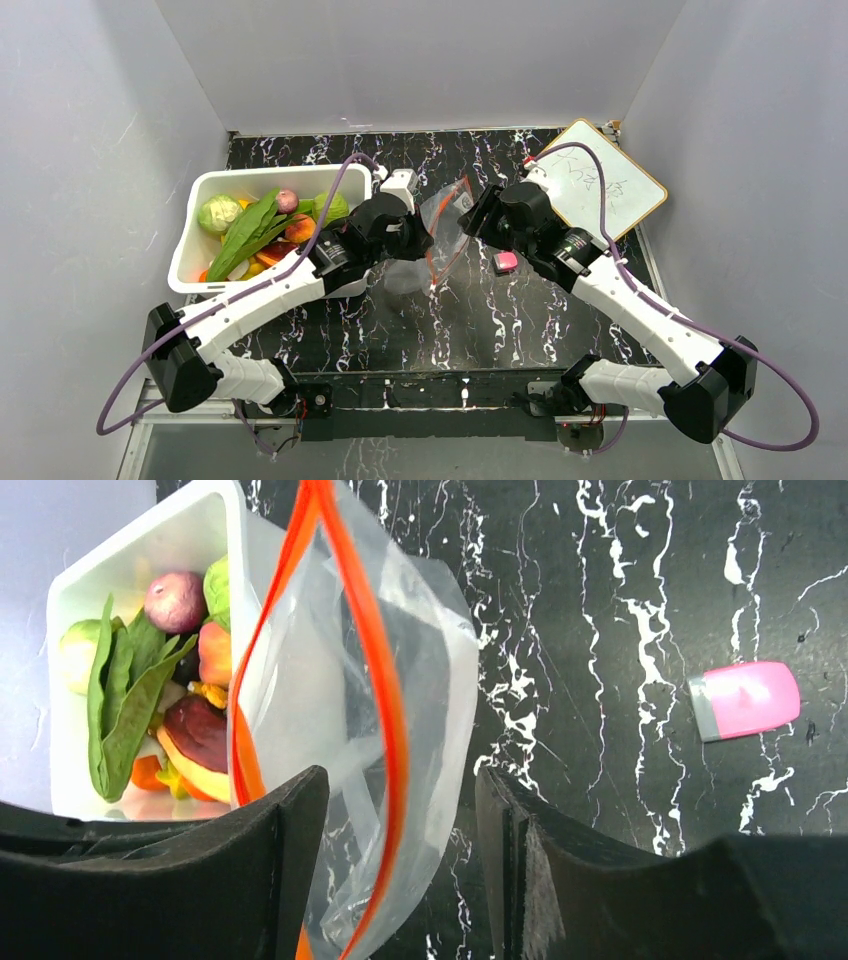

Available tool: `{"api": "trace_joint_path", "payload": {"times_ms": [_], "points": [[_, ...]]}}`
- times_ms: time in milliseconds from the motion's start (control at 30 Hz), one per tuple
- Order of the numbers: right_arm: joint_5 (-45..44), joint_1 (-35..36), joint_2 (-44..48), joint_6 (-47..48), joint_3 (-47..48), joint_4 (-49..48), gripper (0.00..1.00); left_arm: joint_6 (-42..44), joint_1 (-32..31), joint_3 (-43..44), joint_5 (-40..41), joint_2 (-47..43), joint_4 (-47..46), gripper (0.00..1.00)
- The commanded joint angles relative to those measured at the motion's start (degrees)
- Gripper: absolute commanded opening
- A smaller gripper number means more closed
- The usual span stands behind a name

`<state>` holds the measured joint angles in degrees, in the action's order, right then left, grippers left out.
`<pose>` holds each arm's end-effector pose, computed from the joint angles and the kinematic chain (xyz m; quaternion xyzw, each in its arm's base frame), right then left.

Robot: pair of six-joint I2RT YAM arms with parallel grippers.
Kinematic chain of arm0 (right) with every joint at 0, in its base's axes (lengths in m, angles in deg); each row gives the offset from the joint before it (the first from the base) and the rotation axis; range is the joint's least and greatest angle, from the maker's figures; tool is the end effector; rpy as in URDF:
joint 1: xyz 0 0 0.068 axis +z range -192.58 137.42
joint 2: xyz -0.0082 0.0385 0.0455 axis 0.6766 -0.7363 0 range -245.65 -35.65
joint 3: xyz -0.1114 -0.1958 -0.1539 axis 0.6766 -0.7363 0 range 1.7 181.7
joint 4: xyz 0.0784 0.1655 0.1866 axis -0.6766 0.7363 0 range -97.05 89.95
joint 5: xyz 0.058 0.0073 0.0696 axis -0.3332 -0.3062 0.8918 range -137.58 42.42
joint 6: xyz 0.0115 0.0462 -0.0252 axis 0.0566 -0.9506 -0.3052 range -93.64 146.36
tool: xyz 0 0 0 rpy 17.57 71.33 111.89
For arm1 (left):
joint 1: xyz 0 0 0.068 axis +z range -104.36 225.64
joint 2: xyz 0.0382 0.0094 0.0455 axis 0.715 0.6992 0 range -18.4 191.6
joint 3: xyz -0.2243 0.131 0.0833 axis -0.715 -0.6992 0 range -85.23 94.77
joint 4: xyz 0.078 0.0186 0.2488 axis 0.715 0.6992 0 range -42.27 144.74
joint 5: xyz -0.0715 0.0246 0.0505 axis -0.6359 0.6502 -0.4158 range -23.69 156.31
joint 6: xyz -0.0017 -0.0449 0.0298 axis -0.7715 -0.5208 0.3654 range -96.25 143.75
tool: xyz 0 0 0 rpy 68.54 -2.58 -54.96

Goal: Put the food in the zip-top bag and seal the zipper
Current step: Open the zipper of the food storage bag.

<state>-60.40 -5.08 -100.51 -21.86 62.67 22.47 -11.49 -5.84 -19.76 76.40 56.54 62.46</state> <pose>0.2008 0.1441 0.3360 0.1344 0.8662 0.2484 0.4121 0.1931 -0.2327 0.3425 0.0708 0.8347 -0.3179 0.4441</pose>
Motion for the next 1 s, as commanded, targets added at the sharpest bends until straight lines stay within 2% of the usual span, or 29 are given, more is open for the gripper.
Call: {"api": "trace_joint_path", "payload": {"times_ms": [0,67,267,400,567,633,733,900,967], "points": [[3.14,0.10,1.38,-2.14,0.29,0.66,0.56,-0.83,0.31,1.01,1.32,0.95,-1.73,0.00],[2.23,0.12,1.25,-1.76,-0.11,0.80,0.53,-0.97,0.33,0.83,1.47,0.96,-2.09,0.00],[1.42,0.07,0.69,-1.30,-2.61,0.92,0.34,-1.98,0.25,0.77,1.06,0.91,-2.28,0.00],[-2.67,0.07,1.76,-0.82,-3.78,1.77,0.25,-2.25,1.04,1.36,1.04,0.15,-1.06,0.00],[-11.74,0.12,4.10,4.36,-0.25,7.14,0.02,-0.14,5.55,3.62,-0.42,-1.23,5.34,0.00],[-11.64,0.12,5.72,5.29,-0.53,5.60,0.00,-0.28,7.20,3.03,-0.27,-2.64,6.07,0.00],[-8.61,0.10,7.09,6.29,-1.73,1.27,0.00,-1.29,8.61,0.16,-2.67,-5.29,2.36,0.00],[-5.41,0.08,5.20,8.35,2.36,1.07,0.00,0.75,8.68,-0.48,-7.40,-5.68,0.05,0.00],[-5.90,0.12,4.01,9.42,4.29,2.15,0.00,1.18,8.68,-0.26,-7.04,-5.99,0.87,0.13]]}}
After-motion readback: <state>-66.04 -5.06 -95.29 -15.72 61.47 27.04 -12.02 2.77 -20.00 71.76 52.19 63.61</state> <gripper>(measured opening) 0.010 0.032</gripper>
